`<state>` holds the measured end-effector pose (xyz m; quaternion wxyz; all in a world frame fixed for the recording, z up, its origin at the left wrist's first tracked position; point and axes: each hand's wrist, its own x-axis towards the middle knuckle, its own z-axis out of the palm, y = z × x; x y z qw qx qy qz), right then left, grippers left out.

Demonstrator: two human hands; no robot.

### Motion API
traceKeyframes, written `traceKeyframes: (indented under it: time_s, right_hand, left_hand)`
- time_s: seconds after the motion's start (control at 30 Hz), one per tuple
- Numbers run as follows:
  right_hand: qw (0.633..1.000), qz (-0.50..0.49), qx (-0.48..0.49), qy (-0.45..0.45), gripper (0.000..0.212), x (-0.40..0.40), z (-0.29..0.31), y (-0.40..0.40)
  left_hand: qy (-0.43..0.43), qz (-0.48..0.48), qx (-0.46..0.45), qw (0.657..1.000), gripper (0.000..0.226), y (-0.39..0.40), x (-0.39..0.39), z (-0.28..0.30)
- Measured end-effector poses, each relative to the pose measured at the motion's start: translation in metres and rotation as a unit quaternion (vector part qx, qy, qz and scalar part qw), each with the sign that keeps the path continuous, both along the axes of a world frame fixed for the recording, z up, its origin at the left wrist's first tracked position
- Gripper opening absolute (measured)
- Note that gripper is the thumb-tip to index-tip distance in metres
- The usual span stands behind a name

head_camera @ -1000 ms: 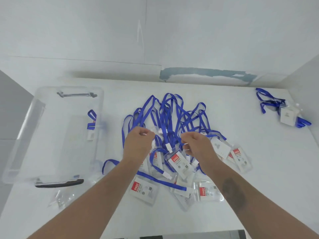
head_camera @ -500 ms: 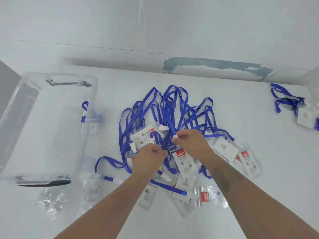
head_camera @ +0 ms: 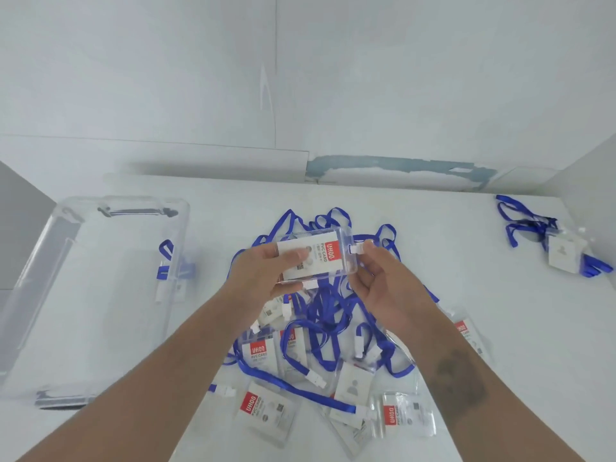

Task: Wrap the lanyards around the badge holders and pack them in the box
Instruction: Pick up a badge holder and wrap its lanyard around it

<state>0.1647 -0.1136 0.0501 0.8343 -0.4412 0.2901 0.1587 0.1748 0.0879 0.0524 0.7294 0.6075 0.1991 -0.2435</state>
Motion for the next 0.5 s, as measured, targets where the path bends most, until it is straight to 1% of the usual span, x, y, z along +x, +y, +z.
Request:
traceKeyframes:
  time_s: [0.03,0.07,0.1,0.13,0.17,0.2,0.23,0.27,0.3,0.37,0.47,0.5]
  right_hand:
    - [0.997,0.016,-0.075,-0.001,0.017,0.001,0.0,0.0]
    - [0.984,0.026,-0.175,-0.004,0.018,0.002,0.001,0.0]
    - [0.961,0.021,-0.277,-0.017,0.015,0.002,0.001,-0.002]
    - [0.933,0.011,-0.357,-0.046,0.013,0.002,0.001,-0.003]
    - [0.906,0.018,-0.414,-0.089,0.018,0.001,-0.001,-0.003]
    - [0.881,0.055,-0.452,-0.131,0.027,-0.001,-0.002,-0.001]
    - [0.855,0.113,-0.48,-0.161,0.034,-0.003,-0.003,0.003]
    - [0.832,0.169,-0.498,-0.179,0.035,-0.005,-0.006,0.009]
    - [0.818,0.208,-0.504,-0.184,0.031,-0.006,-0.008,0.016]
    - [0.825,0.231,-0.482,-0.181,0.021,-0.009,-0.004,0.032]
    - [0.846,0.23,-0.443,-0.187,0.014,-0.015,0.001,0.053]
    - [0.859,0.223,-0.421,-0.188,0.01,-0.017,0.003,0.059]
  left_hand:
    - [-0.012,-0.001,0.009,1.0,0.017,0.003,0.004,0.003]
    - [-0.022,-0.002,0.017,1.0,0.016,0.006,0.007,0.005]
    - [-0.031,-0.005,0.021,0.999,0.015,0.009,0.01,0.008]
    - [-0.036,-0.01,0.028,0.999,0.016,0.012,0.013,0.01]
    - [-0.038,-0.019,0.033,0.999,0.017,0.015,0.016,0.011]
    - [-0.038,-0.031,0.033,0.998,0.017,0.018,0.018,0.014]
    - [-0.035,-0.043,0.024,0.998,0.018,0.019,0.02,0.017]
    - [-0.031,-0.053,0.009,0.998,0.02,0.02,0.021,0.02]
    - [-0.027,-0.061,-0.007,0.998,0.022,0.02,0.022,0.023]
    - [-0.03,-0.066,-0.029,0.997,0.024,0.018,0.023,0.028]
    - [-0.038,-0.041,-0.043,0.998,0.022,0.014,0.025,0.033]
    - [-0.036,-0.03,-0.048,0.998,0.022,0.013,0.025,0.034]
